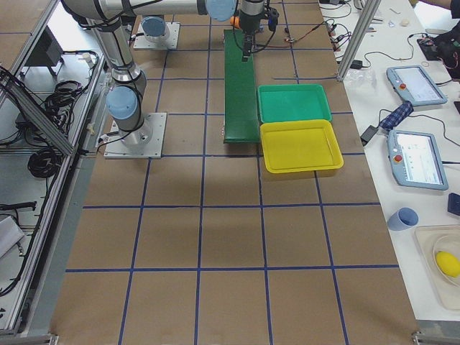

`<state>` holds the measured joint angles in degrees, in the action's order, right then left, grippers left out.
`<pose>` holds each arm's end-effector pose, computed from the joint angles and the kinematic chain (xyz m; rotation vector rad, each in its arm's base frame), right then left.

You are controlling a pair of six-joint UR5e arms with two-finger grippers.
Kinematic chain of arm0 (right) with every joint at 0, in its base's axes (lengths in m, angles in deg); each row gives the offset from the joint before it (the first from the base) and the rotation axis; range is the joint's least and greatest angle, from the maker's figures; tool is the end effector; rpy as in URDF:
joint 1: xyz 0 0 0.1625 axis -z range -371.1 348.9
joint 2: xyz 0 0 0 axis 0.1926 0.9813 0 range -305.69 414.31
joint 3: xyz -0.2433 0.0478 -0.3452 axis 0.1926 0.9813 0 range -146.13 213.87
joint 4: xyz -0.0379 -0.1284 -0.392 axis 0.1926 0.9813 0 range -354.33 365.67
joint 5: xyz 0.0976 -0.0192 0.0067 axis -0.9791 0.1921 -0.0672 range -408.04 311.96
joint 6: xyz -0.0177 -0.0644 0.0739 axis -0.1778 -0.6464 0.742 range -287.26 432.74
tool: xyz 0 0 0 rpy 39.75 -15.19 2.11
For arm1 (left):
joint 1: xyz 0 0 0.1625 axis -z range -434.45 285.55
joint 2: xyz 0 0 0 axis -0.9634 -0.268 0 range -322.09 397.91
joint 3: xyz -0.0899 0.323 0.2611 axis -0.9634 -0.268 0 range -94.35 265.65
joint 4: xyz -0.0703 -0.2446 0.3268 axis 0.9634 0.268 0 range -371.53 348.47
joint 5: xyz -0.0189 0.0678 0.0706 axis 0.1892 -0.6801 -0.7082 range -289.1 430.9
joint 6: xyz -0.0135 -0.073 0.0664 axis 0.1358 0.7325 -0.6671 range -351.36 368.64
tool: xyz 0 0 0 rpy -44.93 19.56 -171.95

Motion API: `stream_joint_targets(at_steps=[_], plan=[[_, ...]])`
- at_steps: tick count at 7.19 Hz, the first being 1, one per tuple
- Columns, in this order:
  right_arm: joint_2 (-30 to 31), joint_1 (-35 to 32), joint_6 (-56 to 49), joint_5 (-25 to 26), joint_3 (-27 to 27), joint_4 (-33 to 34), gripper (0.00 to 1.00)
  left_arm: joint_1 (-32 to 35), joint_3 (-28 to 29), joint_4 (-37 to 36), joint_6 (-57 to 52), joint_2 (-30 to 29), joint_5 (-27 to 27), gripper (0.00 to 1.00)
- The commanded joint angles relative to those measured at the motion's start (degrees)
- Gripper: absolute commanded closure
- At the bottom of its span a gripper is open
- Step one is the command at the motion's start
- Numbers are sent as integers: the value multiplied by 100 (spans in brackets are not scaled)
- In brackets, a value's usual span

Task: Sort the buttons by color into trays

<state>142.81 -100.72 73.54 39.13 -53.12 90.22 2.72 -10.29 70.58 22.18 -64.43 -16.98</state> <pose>0.1349 -0.4967 0.4916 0.0345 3.0906 0.1067 -0.0130 -0.5601 0.3387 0.7103 -3.0105 -0.2817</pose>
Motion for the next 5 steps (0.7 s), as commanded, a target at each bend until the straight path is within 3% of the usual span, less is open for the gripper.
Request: stream_joint_targets(at_steps=[1, 5], plan=[[9, 32, 0, 10, 16, -8, 0, 9, -3, 7, 0, 22, -1, 0], [0, 33, -9, 11, 25, 9, 0, 17, -4, 7, -8, 48, -45, 0]])
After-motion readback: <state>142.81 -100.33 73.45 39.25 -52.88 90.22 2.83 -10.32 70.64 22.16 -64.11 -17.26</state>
